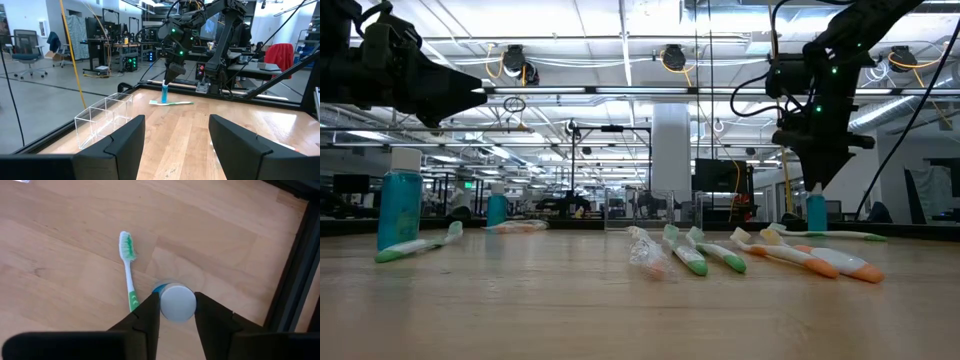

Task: Pick & Place toothbrushing station
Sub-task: Put the blue mouthwash into the transparent organizer

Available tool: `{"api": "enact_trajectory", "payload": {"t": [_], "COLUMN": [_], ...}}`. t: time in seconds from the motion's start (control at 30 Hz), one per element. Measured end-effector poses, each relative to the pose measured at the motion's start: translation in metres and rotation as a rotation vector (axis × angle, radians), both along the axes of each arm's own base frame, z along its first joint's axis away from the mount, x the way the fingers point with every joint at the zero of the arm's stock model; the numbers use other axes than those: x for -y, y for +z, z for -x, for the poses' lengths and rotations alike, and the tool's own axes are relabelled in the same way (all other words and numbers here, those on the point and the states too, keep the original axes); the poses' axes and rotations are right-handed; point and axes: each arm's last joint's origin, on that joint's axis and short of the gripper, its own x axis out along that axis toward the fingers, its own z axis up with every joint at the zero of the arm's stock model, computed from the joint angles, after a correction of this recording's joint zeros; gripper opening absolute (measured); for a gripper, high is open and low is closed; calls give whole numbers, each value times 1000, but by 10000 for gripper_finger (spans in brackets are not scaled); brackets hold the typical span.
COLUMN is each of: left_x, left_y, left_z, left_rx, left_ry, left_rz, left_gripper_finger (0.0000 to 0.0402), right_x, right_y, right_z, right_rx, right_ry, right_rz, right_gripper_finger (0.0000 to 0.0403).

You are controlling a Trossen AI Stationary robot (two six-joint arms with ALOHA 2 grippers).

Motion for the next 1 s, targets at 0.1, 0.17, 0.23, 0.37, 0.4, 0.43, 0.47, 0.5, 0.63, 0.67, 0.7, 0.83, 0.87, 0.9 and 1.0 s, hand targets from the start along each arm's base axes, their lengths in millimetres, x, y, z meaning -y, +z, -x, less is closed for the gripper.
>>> {"api": "enact_trajectory", "payload": {"t": [0.1, 0.17, 0.23, 0.37, 0.4, 0.43, 0.47, 0.5, 0.63, 0.67, 0.7, 0.83, 0.87, 0.9, 1.0], "left_x": [0, 0, 0, 0, 0, 0, 0, 0, 0, 0, 0, 0, 0, 0, 0], "left_y": [0, 0, 0, 0, 0, 0, 0, 0, 0, 0, 0, 0, 0, 0, 0], "left_z": [0, 0, 0, 0, 0, 0, 0, 0, 0, 0, 0, 0, 0, 0, 0], "left_rx": [0, 0, 0, 0, 0, 0, 0, 0, 0, 0, 0, 0, 0, 0, 0], "left_ry": [0, 0, 0, 0, 0, 0, 0, 0, 0, 0, 0, 0, 0, 0, 0], "left_rz": [0, 0, 0, 0, 0, 0, 0, 0, 0, 0, 0, 0, 0, 0, 0], "left_gripper_finger": [228, 228, 228, 228, 228, 228, 228, 228, 228, 228, 228, 228, 228, 228, 228], "right_x": [2, 3, 4, 7, 8, 8, 9, 10, 13, 14, 14, 13, 13, 13, 13], "right_y": [1, 3, 5, 8, 9, 10, 11, 12, 18, 19, 21, 29, 31, 33, 41], "right_z": [-2, -4, -6, -12, -14, -16, -18, -20, -26, -28, -30, -40, -42, -45, -51], "right_rx": [15, 37, 62, 140, 169, 198, 228, 254, 352, 374, 397, 495, 524, 551, 641], "right_ry": [20, 32, 41, 79, 91, 106, 121, 136, 195, 218, 235, 310, 326, 341, 390], "right_rz": [20, 45, 66, 82, 84, 84, 87, 92, 122, 130, 140, 191, 205, 219, 262], "right_gripper_finger": [95, 94, 94, 93, 93, 93, 93, 92, 95, 97, 98, 97, 95, 94, 93]}}
